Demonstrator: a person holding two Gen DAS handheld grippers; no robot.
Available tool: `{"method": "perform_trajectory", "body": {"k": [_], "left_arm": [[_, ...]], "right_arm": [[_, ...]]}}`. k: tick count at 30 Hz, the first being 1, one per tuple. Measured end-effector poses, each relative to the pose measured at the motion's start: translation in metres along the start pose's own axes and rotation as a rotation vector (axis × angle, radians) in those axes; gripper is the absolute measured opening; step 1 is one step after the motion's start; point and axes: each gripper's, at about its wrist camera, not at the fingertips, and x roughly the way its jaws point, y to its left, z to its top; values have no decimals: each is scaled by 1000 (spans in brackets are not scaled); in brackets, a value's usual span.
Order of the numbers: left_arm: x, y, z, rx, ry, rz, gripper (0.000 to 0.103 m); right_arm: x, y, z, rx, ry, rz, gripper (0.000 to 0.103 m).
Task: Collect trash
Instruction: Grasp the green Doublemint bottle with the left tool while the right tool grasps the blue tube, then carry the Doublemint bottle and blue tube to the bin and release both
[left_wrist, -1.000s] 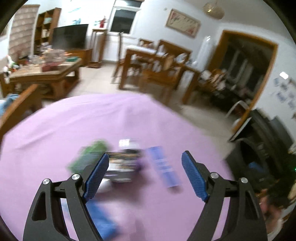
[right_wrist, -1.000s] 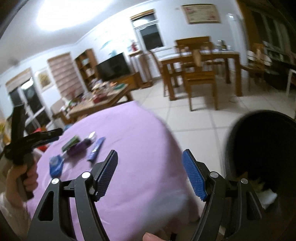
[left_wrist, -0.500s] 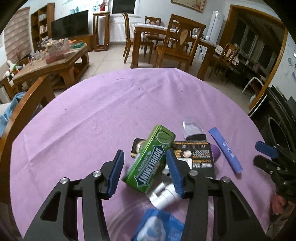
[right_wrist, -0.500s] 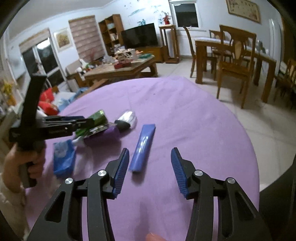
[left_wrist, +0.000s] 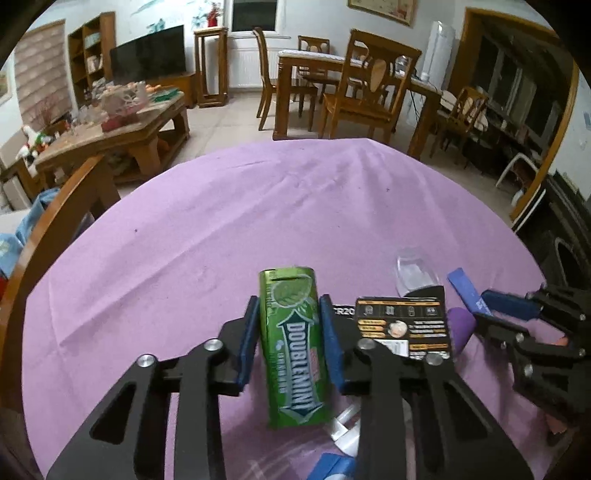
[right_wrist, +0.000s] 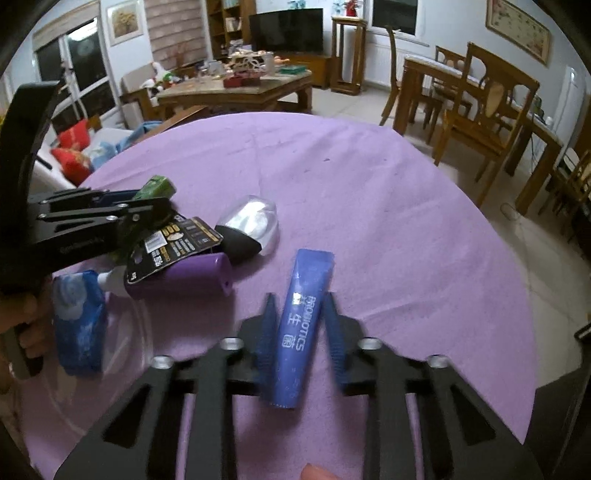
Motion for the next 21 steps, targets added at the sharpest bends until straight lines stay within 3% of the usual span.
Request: {"method": "perform_trajectory", "body": {"k": [5,11,21], "left_arm": [[-11,12,-1,-60,-32,-12,30],[-42,10,1,-98,-123,-55,30],[-88,-52,5,-29,-211,-148,30]], "right_arm": [[-10,-12,-6,64,-35,71,16],[-62,-39,-24,142,-172,143,16],[-155,-89,-64,259,-379,161,16]]}}
